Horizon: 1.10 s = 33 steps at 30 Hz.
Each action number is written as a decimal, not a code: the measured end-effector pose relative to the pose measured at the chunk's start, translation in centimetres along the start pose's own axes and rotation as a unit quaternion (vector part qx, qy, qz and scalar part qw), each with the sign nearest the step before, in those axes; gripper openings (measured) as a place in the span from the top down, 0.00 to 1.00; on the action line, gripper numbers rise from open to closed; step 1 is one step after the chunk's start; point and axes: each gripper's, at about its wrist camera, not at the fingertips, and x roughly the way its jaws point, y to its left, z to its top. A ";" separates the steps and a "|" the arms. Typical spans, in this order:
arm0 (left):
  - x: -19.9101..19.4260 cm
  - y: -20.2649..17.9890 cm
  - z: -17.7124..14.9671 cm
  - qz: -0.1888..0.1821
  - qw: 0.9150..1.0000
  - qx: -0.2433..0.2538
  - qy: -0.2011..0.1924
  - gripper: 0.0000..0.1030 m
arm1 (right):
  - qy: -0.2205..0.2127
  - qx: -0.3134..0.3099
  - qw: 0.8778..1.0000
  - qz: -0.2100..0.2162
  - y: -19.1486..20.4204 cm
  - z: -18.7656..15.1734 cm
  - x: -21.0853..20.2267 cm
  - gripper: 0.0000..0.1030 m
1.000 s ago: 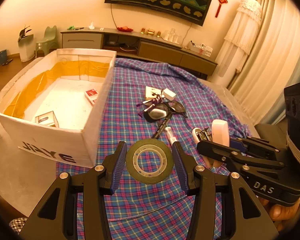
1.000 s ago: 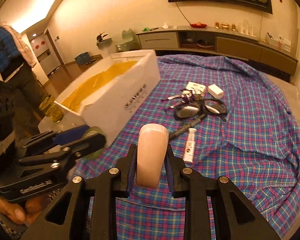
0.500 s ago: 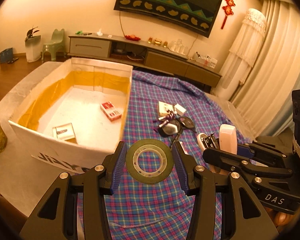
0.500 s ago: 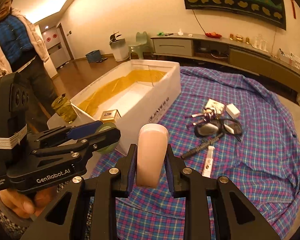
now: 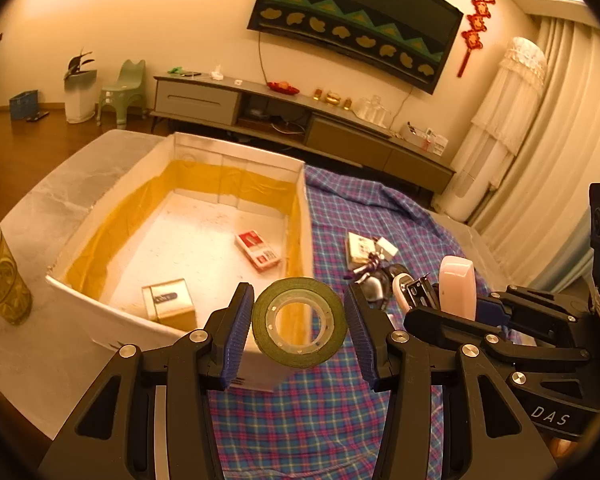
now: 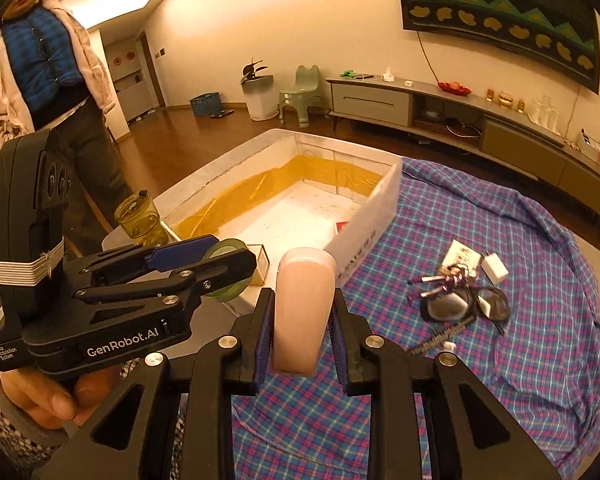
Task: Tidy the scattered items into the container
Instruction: 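Carry the tape roll and stapler over the cardboard box with both tools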
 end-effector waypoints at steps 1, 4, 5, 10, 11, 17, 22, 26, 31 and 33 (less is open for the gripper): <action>0.0 0.2 0.2 0.000 1.000 -0.001 0.000 0.53 | 0.000 -0.001 1.000 0.001 0.1 0.3 0.2 0.73; 0.1 1.1 0.8 0.002 1.000 -0.003 -0.001 0.53 | 0.001 -0.004 1.000 0.003 0.5 1.1 1.0 0.73; 0.2 1.4 1.0 0.003 1.000 -0.004 0.000 0.53 | 0.001 -0.005 1.000 0.004 0.6 1.4 1.2 0.73; 0.6 2.5 2.2 0.006 1.000 -0.009 0.006 0.53 | 0.004 -0.009 1.000 0.006 0.9 2.9 2.4 0.73; 0.7 2.7 2.4 0.008 1.000 -0.008 0.007 0.53 | 0.004 -0.009 1.000 0.007 1.0 3.2 2.6 0.73; 1.0 3.6 3.5 0.017 1.000 -0.001 0.009 0.53 | 0.007 -0.011 1.000 0.010 1.2 4.6 3.9 0.73; 1.6 4.6 4.4 0.023 1.000 -0.001 0.015 0.53 | 0.012 -0.011 1.000 0.012 1.3 5.6 4.9 0.73; 2.3 5.7 5.3 0.025 0.999 -0.006 0.023 0.53 | 0.016 -0.009 1.000 0.012 1.2 6.6 5.9 0.73; 3.2 6.8 6.3 0.024 0.999 -0.006 0.035 0.53 | 0.028 -0.004 0.999 0.016 0.8 7.9 7.6 0.73; 3.8 7.2 6.7 0.025 0.999 -0.007 0.042 0.53 | 0.035 -0.001 0.999 0.018 0.7 8.3 8.3 0.73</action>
